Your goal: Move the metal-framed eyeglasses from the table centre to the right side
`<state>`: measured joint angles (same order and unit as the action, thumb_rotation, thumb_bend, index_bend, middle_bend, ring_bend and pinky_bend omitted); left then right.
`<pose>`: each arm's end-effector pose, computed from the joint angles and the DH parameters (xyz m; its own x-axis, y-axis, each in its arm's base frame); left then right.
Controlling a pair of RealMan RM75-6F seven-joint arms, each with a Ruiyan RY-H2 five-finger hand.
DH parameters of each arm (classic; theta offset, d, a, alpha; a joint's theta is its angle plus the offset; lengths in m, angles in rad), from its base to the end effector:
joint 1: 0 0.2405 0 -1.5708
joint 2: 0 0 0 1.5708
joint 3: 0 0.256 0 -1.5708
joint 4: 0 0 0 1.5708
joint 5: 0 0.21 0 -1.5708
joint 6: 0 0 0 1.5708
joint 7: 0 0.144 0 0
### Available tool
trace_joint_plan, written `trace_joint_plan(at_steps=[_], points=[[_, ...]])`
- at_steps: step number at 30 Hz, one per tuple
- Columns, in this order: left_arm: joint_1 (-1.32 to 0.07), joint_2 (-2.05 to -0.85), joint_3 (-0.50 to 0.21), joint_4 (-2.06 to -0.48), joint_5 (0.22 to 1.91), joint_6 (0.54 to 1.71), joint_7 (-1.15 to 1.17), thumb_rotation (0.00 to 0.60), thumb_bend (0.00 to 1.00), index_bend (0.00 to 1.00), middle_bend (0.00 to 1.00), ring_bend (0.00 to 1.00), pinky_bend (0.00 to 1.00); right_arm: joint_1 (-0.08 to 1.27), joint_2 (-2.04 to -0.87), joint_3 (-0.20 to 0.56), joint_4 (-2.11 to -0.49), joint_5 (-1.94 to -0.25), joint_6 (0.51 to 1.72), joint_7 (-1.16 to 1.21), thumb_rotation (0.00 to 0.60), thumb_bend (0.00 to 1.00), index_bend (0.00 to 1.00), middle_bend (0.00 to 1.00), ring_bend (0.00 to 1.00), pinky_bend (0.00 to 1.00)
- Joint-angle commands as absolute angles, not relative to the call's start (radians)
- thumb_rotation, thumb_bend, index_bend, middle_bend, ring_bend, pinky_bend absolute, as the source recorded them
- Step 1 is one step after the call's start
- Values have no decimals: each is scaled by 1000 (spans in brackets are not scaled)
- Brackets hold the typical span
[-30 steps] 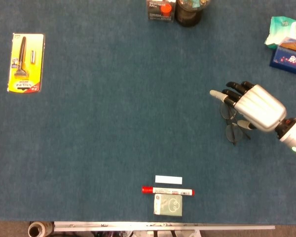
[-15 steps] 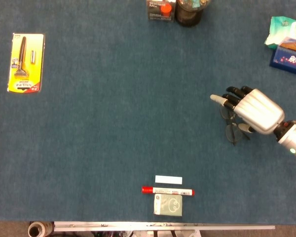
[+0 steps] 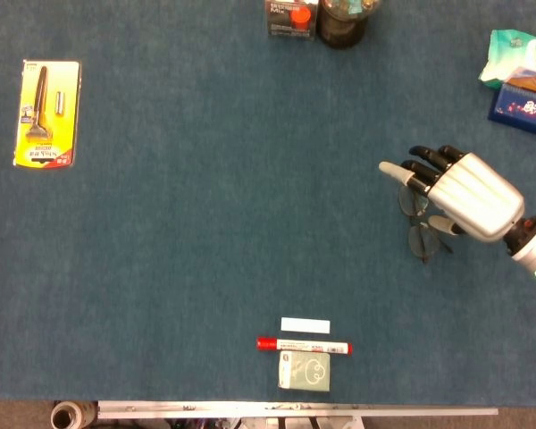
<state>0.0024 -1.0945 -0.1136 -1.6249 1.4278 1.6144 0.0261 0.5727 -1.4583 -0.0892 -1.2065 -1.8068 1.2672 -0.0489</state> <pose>-0.3221 0.1639 0.1960 0.4338 -0.1514 0.8882 0.8988 0.1417 -0.4148 -0.2283 -0.2793 0.0188 0.6441 -0.0052 0.7649 -0.5544 -0.6922 0.4621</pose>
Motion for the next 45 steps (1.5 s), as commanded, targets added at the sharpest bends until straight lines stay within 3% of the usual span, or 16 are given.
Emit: trace_joint_plan(at_steps=[1, 29, 37, 45], points=[[3, -1094, -114, -1625, 1427, 1616, 23, 600, 271, 500, 446, 354, 442, 578, -1472, -86, -1196, -1803, 1255, -48, 600, 0, 145, 335, 212, 400], [8, -1086, -114, -1625, 1431, 1621, -2, 600, 270, 500, 446, 354, 442, 573, -1584, -113, -1031, -1775, 1193, 21, 600, 0, 145, 335, 213, 400], [8, -1087, -116, -1624, 1430, 1622, 0, 600, 270, 500, 446, 354, 442, 537, -1454, -74, -1197, -1789, 1350, -43, 600, 0, 145, 335, 213, 400], [-4, -1090, -112, -1620, 1455, 1617, 3, 600, 271, 501, 447, 354, 441, 405, -1279, -11, -1449, -1712, 1531, -244, 600, 5, 145, 339, 213, 400]])
